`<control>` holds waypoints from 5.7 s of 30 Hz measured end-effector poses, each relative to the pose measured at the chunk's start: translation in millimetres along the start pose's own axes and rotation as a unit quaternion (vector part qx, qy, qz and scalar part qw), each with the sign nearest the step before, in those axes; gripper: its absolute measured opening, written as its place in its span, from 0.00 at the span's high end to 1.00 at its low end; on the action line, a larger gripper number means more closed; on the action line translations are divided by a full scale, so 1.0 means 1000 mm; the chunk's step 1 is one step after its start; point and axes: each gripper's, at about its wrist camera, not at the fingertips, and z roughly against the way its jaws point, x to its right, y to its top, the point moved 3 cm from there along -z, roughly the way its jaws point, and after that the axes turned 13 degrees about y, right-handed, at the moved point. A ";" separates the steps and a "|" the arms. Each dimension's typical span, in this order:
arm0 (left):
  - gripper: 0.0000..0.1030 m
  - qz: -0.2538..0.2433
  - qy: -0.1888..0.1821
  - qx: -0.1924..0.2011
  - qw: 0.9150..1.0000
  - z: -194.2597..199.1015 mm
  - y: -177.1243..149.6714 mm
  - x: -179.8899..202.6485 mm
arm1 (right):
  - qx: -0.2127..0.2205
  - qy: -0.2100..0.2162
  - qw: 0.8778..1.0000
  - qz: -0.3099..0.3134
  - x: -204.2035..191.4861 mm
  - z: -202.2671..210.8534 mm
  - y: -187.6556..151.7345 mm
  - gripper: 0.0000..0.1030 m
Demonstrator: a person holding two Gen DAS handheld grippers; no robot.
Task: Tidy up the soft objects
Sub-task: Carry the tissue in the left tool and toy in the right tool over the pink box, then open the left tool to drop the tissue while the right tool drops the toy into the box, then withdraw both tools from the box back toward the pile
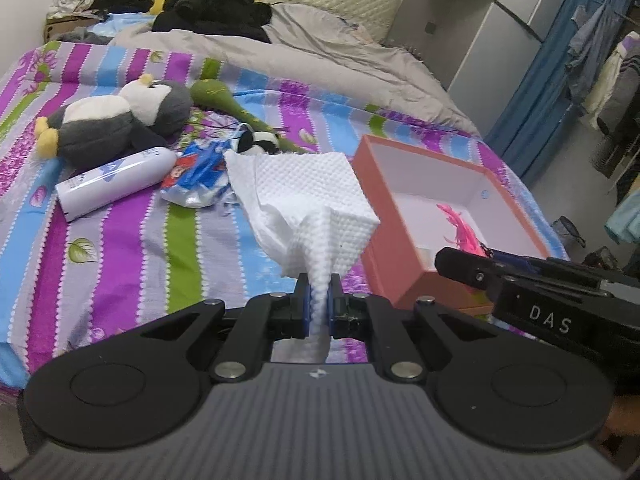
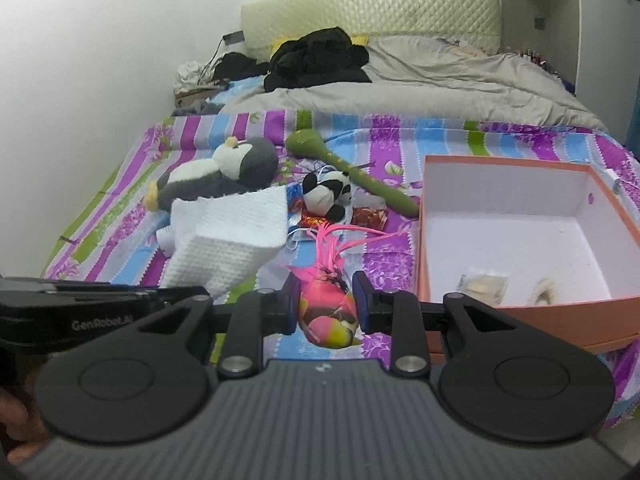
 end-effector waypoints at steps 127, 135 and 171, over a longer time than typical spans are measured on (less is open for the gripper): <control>0.47 -0.012 0.032 0.083 0.996 0.084 -0.064 0.024 | -0.001 0.017 0.998 -0.055 0.016 0.061 -0.069 0.49; 0.47 -0.008 0.040 0.085 0.996 0.077 -0.061 0.012 | 0.002 0.026 0.998 -0.062 0.012 0.045 -0.069 0.49; 0.47 0.031 0.051 0.049 0.997 -0.118 0.002 -0.049 | 0.005 0.014 0.999 -0.034 0.027 -0.115 -0.018 0.49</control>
